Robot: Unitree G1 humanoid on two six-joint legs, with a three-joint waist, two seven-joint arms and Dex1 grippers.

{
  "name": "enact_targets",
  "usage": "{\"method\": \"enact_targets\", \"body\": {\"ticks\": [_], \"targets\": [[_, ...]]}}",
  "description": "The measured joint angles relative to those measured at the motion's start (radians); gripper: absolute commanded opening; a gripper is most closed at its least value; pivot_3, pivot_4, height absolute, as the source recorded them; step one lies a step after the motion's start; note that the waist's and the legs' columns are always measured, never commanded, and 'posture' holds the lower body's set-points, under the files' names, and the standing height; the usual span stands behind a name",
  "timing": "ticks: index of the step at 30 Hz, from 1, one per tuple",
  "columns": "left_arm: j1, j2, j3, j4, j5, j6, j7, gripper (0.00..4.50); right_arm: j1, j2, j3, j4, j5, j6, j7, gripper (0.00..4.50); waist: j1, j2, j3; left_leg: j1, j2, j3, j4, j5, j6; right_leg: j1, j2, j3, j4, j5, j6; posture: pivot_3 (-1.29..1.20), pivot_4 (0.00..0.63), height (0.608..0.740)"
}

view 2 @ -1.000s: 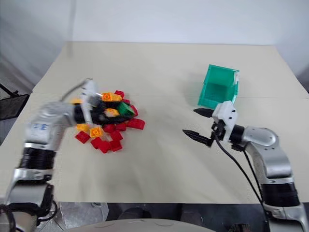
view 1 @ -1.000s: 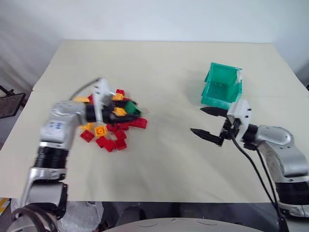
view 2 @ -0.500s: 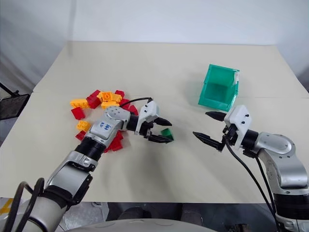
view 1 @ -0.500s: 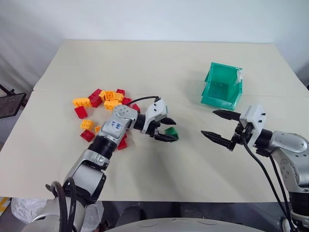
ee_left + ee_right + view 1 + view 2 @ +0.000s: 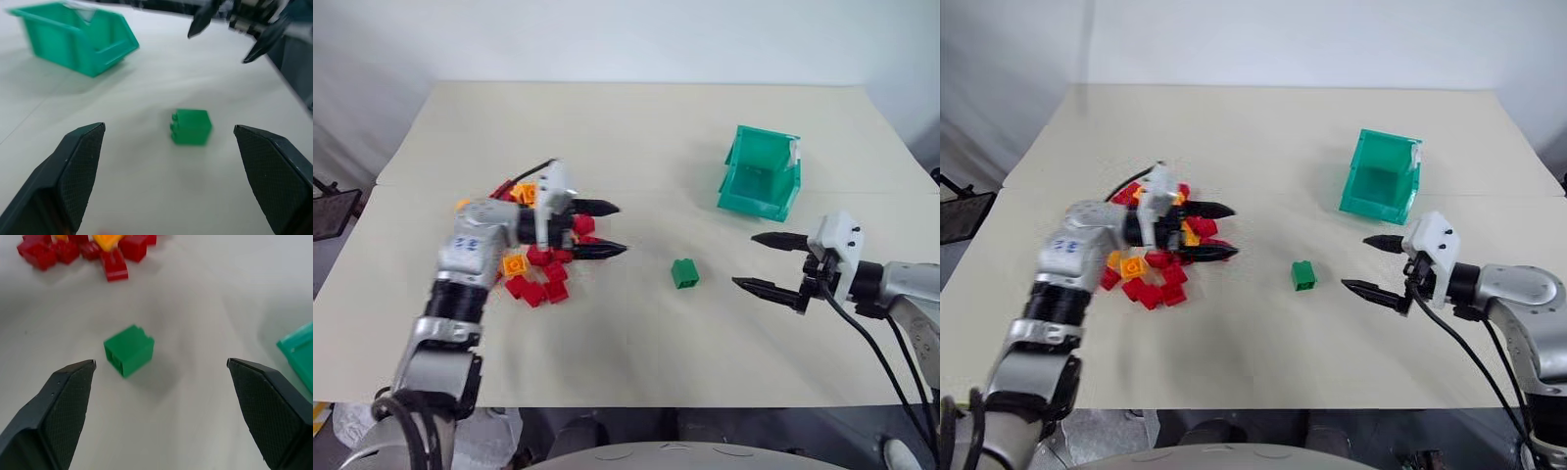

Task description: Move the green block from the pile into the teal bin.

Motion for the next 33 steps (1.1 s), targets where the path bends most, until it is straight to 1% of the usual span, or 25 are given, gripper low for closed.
{"method": "enact_targets", "body": {"ticks": [3,5,8,9,11,15,17,19,21,23,26,29,33], "targets": [[0.090,0.098,0.067,-0.035,-0.043,0.022,-0.035,4.48,0.074,-0.057,-0.085,0.006,-0.001,0.002,0.024,4.50,0.009,0.000,0.000,-0.001,-0.001,-0.001,0.002,-0.001,0.002,0.001,-0.001,0.000,-0.001,0.001,0.002,0.00,0.150,0.740],[0.126,0.137,0.099,-0.040,-0.048,0.018,-0.043,4.48,0.117,-0.085,-0.150,0.005,-0.001,0.008,0.032,4.50,0.012,0.000,0.000,0.000,-0.001,-0.001,0.002,-0.001,0.002,0.003,-0.001,0.000,-0.003,0.002,0.003,0.00,0.150,0.740],[0.174,0.156,0.134,-0.043,-0.054,-0.004,-0.047,4.48,0.186,-0.127,-0.256,-0.007,0.000,0.042,0.044,4.50,0.019,0.000,0.000,0.001,-0.001,-0.002,0.002,-0.002,0.003,0.003,-0.001,0.002,-0.003,0.002,0.004,0.00,0.150,0.740],[0.190,0.149,0.147,-0.042,-0.059,-0.032,-0.047,4.48,0.193,-0.149,-0.279,-0.010,0.006,0.091,0.038,4.50,0.019,0.000,0.000,0.001,-0.001,-0.002,0.002,-0.002,0.003,0.003,-0.001,0.002,-0.003,0.003,0.004,0.00,0.150,0.740],[0.198,0.135,0.162,-0.038,-0.061,-0.091,-0.046,4.48,0.169,-0.162,-0.282,-0.016,0.027,0.162,0.015,4.50,0.017,0.000,0.000,0.001,0.000,-0.002,0.003,-0.002,0.003,0.003,0.000,0.002,-0.003,0.003,0.003,0.00,0.150,0.740],[0.213,0.131,0.177,-0.025,-0.062,-0.176,-0.054,4.48,0.046,-0.147,-0.147,-0.073,0.047,0.228,-0.044,4.50,0.000,0.000,0.000,0.002,0.000,-0.002,0.003,-0.002,0.003,0.003,0.000,0.003,-0.003,0.004,0.003,0.00,0.150,0.740],[0.235,0.126,0.179,-0.024,-0.064,-0.199,-0.060,4.48,-0.048,-0.105,-0.037,-0.095,0.052,0.280,-0.087,4.50,-0.009,0.000,0.000,0.002,0.000,-0.001,0.002,-0.002,0.002,0.003,0.000,0.003,-0.003,0.004,0.003,0.00,0.150,0.740],[0.248,0.112,0.180,-0.024,-0.066,-0.215,-0.060,4.48,-0.135,-0.046,0.065,-0.104,0.045,0.335,-0.148,4.50,-0.013,0.000,0.000,0.001,0.001,-0.002,0.003,-0.002,0.002,0.002,0.000,0.003,-0.003,0.004,0.003,0.00,0.150,0.740],[0.257,0.092,0.195,-0.032,-0.080,-0.224,-0.044,4.48,-0.239,0.054,0.166,-0.106,0.031,0.428,-0.248,4.50,-0.014,0.000,0.000,0.001,0.000,-0.002,0.003,-0.002,0.002,0.001,0.000,0.003,-0.002,0.004,0.003,0.00,0.150,0.740],[0.264,0.077,0.197,-0.057,-0.090,-0.227,-0.032,4.48,-0.285,0.134,0.242,-0.121,0.025,0.499,-0.327,4.50,-0.012,0.000,0.000,0.000,0.000,-0.002,0.003,-0.002,0.002,0.000,0.000,0.003,-0.002,0.004,0.003,0.00,0.150,0.740],[0.296,0.076,0.204,-0.082,-0.098,-0.227,-0.017,4.48,-0.291,0.198,0.293,-0.133,0.008,0.572,-0.423,4.50,0.000,0.000,0.000,-0.003,-0.001,-0.002,0.002,-0.002,0.003,-0.001,-0.001,0.001,-0.003,0.004,0.003,0.00,0.150,0.740],[0.316,0.075,0.205,-0.093,-0.103,-0.227,-0.003,4.48,-0.292,0.251,0.313,-0.138,-0.045,0.608,-0.528,4.50,-0.001,0.000,0.000,-0.003,-0.002,-0.001,0.003,-0.002,0.003,-0.001,-0.001,0.002,-0.004,0.004,0.004,0.00,0.150,0.740],[0.323,0.063,0.203,-0.106,-0.104,-0.233,0.009,4.48,-0.295,0.342,0.318,-0.149,-0.077,0.634,-0.627,4.50,-0.005,0.000,0.000,-0.002,-0.001,0.000,0.003,-0.002,0.003,-0.001,0.000,0.002,-0.003,0.004,0.004,0.00,0.150,0.740]]}}
